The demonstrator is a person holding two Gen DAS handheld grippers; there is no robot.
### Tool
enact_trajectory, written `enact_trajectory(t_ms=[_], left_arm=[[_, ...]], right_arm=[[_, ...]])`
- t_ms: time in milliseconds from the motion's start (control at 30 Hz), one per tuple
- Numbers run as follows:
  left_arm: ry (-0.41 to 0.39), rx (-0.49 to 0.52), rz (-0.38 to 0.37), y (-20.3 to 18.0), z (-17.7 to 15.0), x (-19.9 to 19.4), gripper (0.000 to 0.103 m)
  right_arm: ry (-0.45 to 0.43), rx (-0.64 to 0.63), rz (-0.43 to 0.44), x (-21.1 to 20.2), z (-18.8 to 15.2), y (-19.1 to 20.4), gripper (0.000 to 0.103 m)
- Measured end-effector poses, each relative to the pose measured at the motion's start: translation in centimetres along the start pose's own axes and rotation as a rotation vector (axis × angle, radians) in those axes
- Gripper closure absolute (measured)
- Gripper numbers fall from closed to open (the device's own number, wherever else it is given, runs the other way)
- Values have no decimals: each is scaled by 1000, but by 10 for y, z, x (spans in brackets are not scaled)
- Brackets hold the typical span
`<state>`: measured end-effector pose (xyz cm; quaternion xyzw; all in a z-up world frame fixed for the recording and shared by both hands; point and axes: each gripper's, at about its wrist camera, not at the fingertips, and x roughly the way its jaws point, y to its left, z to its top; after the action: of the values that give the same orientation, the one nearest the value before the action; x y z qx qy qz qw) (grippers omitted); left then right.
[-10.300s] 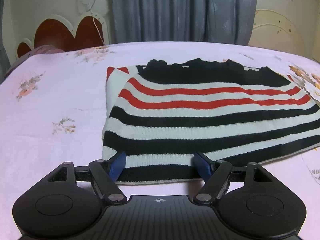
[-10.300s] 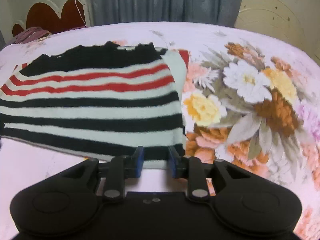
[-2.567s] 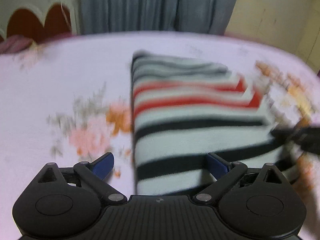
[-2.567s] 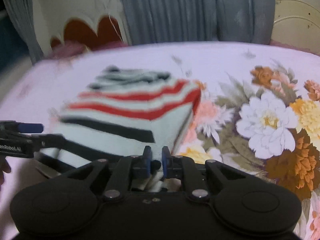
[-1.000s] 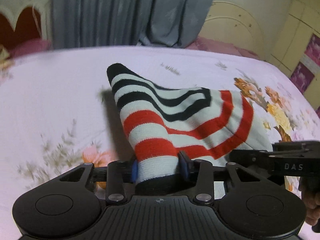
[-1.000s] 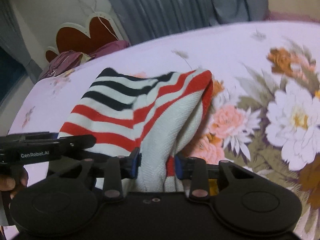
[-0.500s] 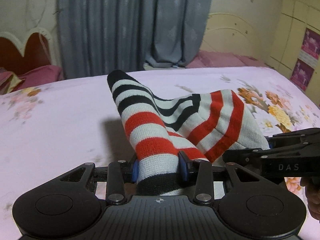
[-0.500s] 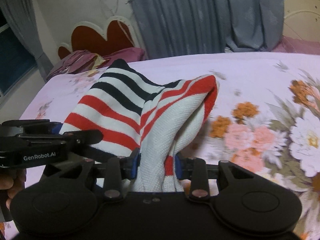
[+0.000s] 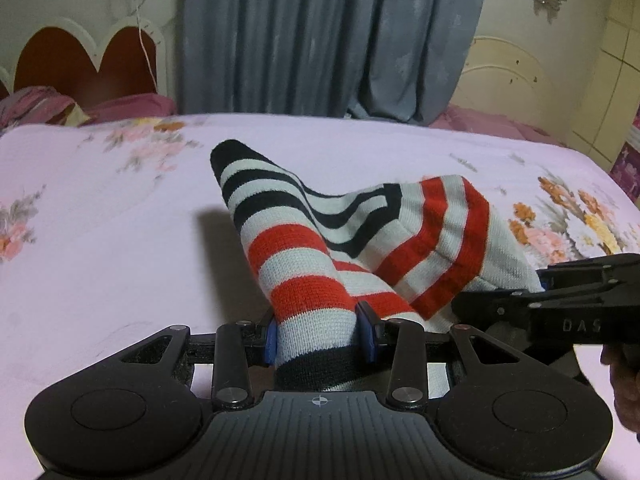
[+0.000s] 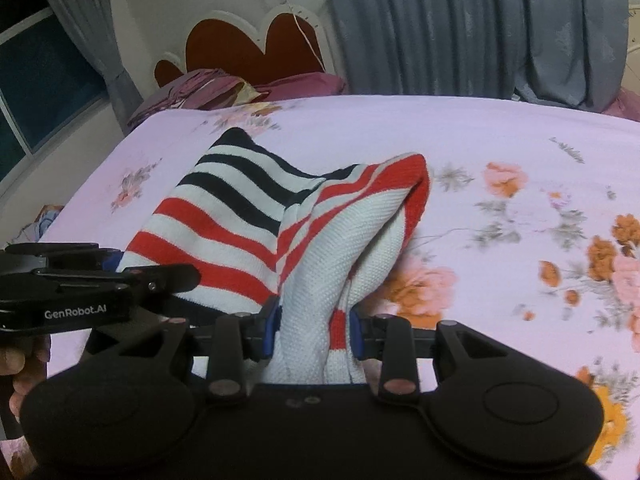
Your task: Fold small clothes
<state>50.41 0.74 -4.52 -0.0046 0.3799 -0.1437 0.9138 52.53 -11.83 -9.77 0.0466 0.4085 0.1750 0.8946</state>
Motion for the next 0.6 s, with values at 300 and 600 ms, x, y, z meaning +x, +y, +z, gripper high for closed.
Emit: enact_trajectory(t_ms=[300,600], left_arm=[[13,-25,-23,33,-33,31,36],[-154,71,-37,24,-20,-24,35]], right_arm=[[37,126,-81,30,-31,-26,70],[-69,128,-192,-11,-22,-13,53]])
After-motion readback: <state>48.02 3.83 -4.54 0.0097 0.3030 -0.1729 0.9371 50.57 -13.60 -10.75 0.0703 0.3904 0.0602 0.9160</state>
